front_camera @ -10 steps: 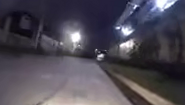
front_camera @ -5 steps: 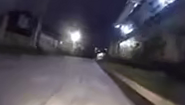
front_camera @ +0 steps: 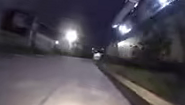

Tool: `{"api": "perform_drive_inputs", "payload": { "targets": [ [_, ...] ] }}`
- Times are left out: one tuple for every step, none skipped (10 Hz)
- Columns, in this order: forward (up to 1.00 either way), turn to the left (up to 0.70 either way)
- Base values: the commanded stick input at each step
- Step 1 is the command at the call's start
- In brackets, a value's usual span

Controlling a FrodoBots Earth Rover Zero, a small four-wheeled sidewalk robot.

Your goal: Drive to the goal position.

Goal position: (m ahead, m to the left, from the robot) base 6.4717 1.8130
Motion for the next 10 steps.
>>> {"api": "perform_drive_inputs", "payload": {
  "targets": [
    [0.7,0.0],
    [0.7,0.0],
    [0.7,0.0],
    [0.7,0.0],
    [0.7,0.0],
    [0.7,0.0],
    [0.7,0.0],
    [0.7,0.0],
    [0.7,0.0],
    [0.7,0.0]
  ]
}}
